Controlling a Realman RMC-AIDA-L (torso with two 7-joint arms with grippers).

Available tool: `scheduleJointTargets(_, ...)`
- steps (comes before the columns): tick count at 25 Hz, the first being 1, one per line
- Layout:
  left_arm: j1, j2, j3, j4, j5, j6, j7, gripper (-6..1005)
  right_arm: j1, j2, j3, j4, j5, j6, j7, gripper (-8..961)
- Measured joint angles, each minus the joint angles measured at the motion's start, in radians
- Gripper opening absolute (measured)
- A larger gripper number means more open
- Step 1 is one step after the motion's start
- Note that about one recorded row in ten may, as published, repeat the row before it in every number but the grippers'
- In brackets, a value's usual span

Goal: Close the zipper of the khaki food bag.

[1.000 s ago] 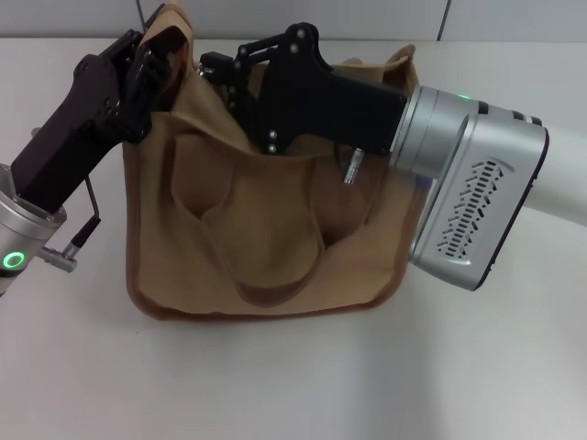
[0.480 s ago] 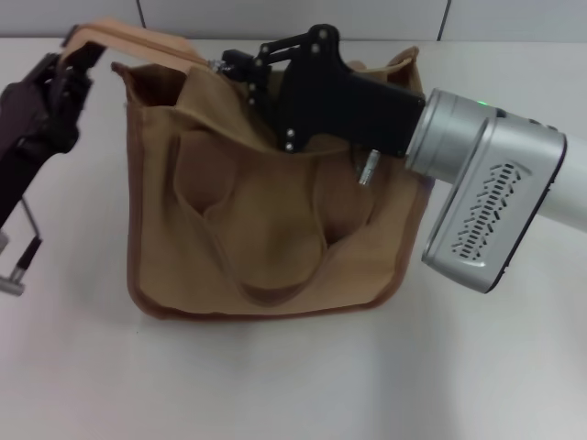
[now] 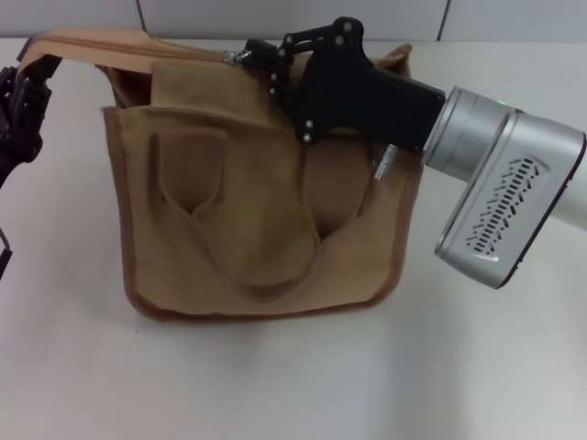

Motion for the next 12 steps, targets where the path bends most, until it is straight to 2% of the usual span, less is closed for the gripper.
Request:
scheduleJointTargets(6,0.022,0.000,-0.046,0.000,-0.001,-0.001,0.000,74,-0.039,0.000,0.024,-0.005,0.001,-0.004,0.000,68)
scheduleJointTargets(12,0.020,0.000,-0.046,0.000,0.001,-0.004,0.001,73,-0.105,0.000,0.095,-0.001,-0.003,-0.055,0.000,81)
